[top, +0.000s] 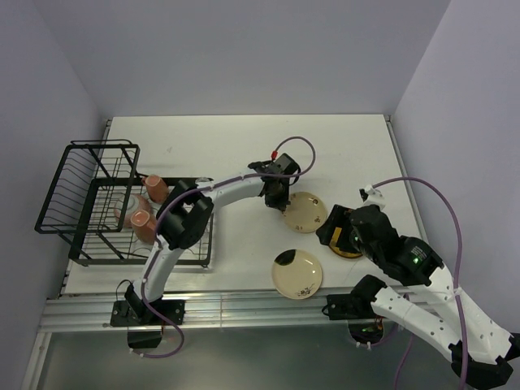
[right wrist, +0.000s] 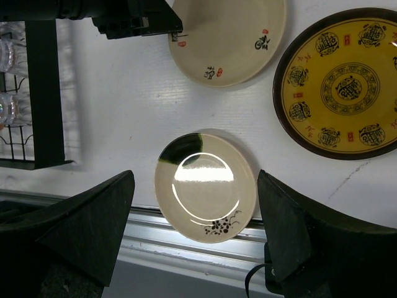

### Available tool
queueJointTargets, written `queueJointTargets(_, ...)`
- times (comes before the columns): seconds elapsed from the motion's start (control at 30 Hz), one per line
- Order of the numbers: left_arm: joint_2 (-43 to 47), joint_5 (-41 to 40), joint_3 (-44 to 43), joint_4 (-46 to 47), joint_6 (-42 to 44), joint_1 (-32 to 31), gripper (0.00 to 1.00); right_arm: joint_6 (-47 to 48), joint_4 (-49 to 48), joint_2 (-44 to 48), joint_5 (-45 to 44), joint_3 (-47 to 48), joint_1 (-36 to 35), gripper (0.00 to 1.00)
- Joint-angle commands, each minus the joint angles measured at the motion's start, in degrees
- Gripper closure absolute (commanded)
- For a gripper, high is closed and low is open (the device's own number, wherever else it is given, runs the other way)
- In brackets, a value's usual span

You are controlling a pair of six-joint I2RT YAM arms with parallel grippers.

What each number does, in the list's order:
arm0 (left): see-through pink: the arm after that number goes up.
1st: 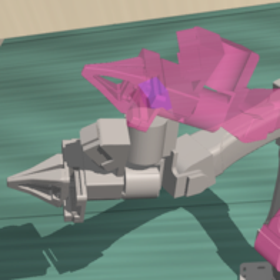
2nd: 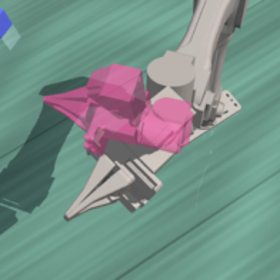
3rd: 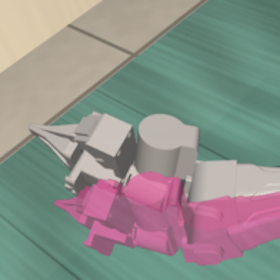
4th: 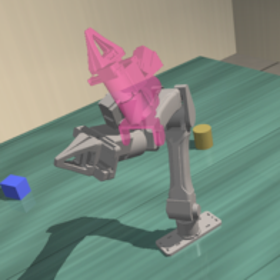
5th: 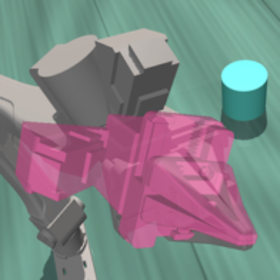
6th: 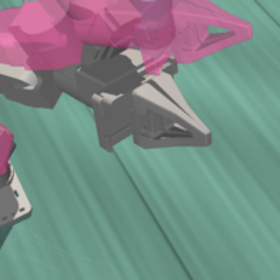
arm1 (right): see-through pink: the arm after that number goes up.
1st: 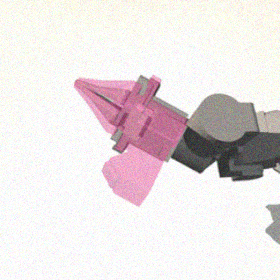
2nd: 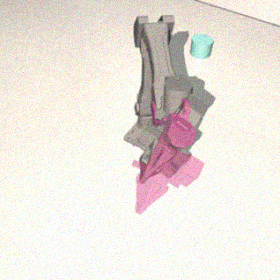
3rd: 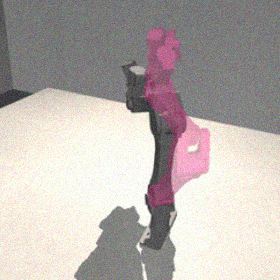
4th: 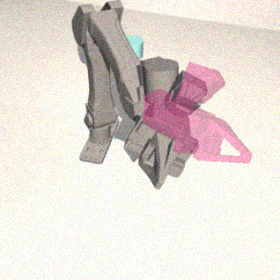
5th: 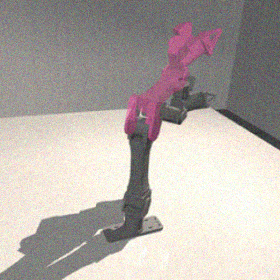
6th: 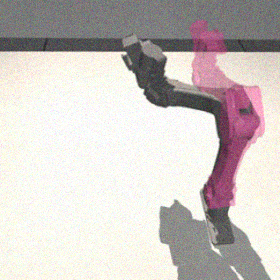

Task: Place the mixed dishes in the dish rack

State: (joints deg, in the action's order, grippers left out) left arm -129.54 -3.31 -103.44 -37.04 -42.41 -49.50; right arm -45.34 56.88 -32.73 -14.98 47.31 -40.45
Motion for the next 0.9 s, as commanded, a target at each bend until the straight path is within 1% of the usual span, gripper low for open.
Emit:
queueJointTargets(0.0,1.5,-1.6,4.6,-2.3,1.5,-0.2,1.00,0.4,0.1,-0.3,-1.3,1.4,0.5,0.13)
queueJointTargets(0.07,3.8,-0.6,7.4,-1.2,1.4,0.8,1.00,0.6,0.0,-0.8,-1.2,1.8,0.5,0.13)
queueJointTargets(0.27,17.4,2.9,12.2,1.0,3.1,2.2,1.00,2.8,-4.0,-4.1,1.9,1.6,0.5,0.13)
queueJointTargets(0.37,22.8,4.9,13.5,1.6,3.0,2.3,1.00,4.3,-7.1,-6.7,5.1,1.8,0.5,0.12)
queueJointTargets(0.4,23.8,5.4,13.8,1.5,2.9,2.2,1.00,4.7,-8.9,-8.1,7.5,2.2,0.8,0.12)
queueJointTargets(0.57,29.8,9.5,15.5,2.0,2.7,2.2,1.00,8.5,-12.7,-12.5,12.6,3.6,2.4,0.12)
queueJointTargets(0.7,32.9,9.9,14.8,-0.5,3.7,2.3,1.00,13.0,-13.6,-16.2,16.7,5.6,5.8,0.13)
queueJointTargets(0.8,36.3,9.3,14.3,-2.8,5.2,2.4,1.00,14.7,-14.3,-15.9,20.2,6.5,8.7,0.14)
queueJointTargets(0.87,40.0,9.6,15.6,-2.4,6.4,2.6,1.00,15.5,-14.9,-15.6,24.9,6.6,11.9,0.15)
